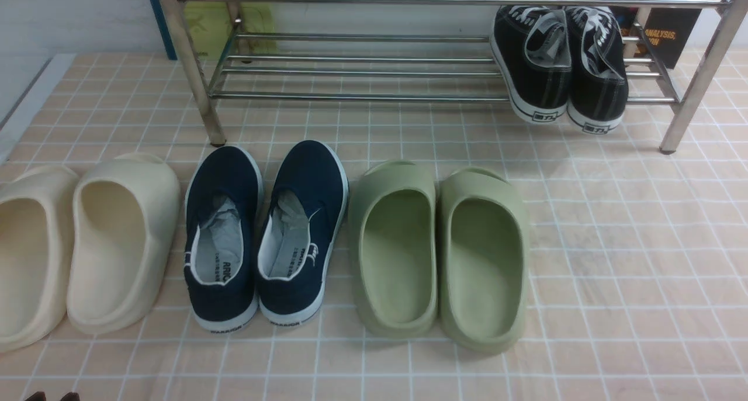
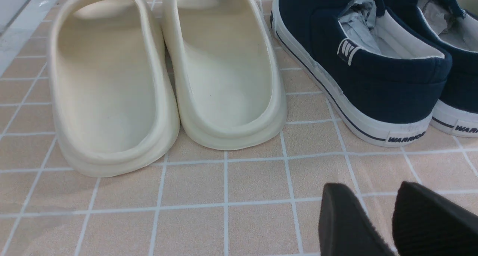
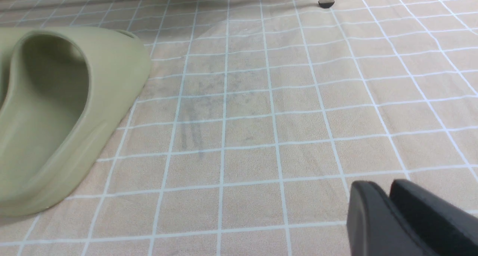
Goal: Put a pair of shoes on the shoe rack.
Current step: Use the left arm to grab the shoe closest to it, then use the left arm to put a shoe into the shoe rack
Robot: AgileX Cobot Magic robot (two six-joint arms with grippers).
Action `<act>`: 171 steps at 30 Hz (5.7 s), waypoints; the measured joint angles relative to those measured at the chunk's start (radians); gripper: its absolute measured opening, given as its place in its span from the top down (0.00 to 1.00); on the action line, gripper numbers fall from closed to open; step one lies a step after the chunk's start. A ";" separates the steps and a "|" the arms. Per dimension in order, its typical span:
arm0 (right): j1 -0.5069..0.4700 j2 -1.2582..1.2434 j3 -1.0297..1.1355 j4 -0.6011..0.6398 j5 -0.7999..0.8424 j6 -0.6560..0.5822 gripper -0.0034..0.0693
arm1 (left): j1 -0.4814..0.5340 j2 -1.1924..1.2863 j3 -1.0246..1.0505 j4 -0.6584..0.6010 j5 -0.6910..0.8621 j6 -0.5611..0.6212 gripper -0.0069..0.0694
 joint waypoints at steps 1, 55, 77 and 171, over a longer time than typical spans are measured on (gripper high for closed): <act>0.000 0.000 0.000 0.000 0.000 0.000 0.83 | 0.000 0.000 0.000 0.000 0.000 0.000 0.60; 0.000 0.000 0.000 0.000 0.000 0.001 0.77 | 0.000 0.000 0.010 0.123 -1.026 -0.194 0.60; 0.000 0.000 0.000 0.000 0.000 0.001 0.74 | 0.000 0.716 -0.520 0.022 -0.070 -0.244 0.91; 0.000 0.000 0.000 0.002 0.000 0.001 0.67 | -0.111 2.324 -2.242 -0.113 0.375 -0.185 0.39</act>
